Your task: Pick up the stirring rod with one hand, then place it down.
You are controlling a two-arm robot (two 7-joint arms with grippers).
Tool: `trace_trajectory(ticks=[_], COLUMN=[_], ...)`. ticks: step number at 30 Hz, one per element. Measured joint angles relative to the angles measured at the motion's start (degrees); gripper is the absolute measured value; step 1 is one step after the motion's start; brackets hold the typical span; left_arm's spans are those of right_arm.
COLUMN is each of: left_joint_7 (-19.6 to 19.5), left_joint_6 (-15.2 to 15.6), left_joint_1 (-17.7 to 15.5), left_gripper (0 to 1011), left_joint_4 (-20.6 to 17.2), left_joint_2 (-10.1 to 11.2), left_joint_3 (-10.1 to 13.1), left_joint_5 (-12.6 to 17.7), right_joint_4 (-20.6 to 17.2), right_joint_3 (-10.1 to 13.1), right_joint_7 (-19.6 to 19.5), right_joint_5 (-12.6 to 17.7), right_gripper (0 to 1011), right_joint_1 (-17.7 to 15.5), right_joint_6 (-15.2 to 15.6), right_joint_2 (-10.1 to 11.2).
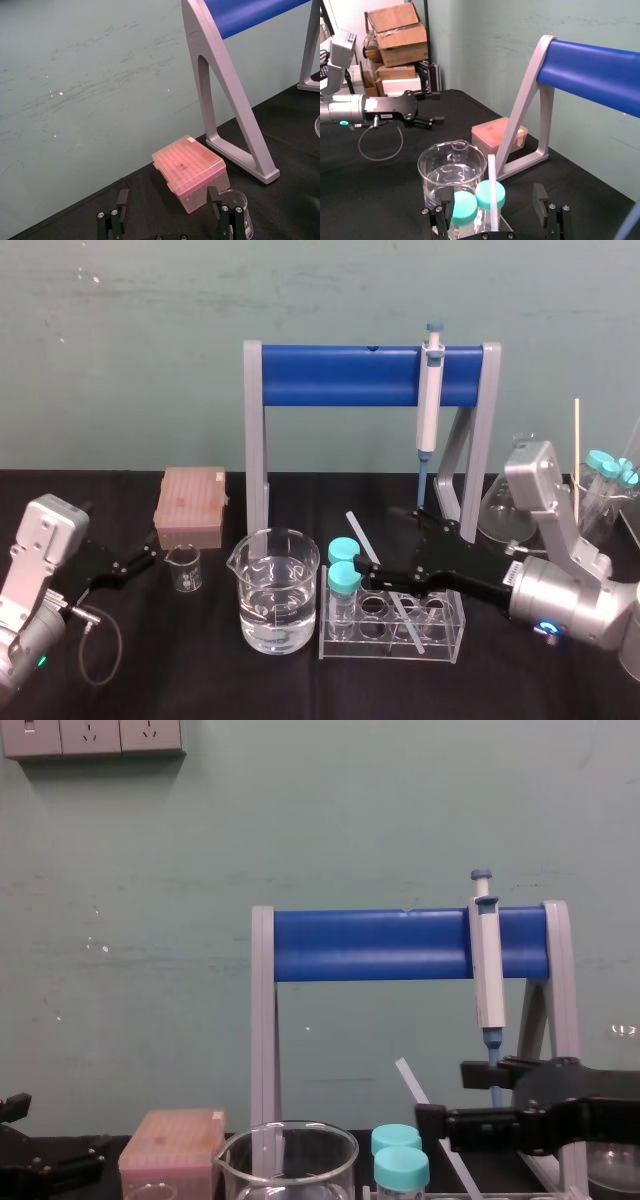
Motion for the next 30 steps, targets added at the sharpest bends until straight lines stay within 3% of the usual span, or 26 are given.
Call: trace_trajectory(ticks=[10, 30], left_joint_7=[0.0, 0.0], left_joint_6=[0.0, 0.0], left_joint_1=[0.0, 0.0], left_gripper=[1000, 1000], left_joint_4=[0.0, 0.0], left_joint_2=[0.0, 0.0], left_joint_3=[0.0, 0.0], left_joint_5=[0.0, 0.0], right_joint_4=[5.1, 7.38], right_joint_3=[-2.22, -3.15], right_joint_7=[1.4, 1.23], right_joint_5=[-1.33, -2.34], right_gripper=[1000, 1002], right_joint_1=[4.29, 5.57], right_joint_6=[-0.06, 0.55], right_joint_2=[-3.59, -5.13])
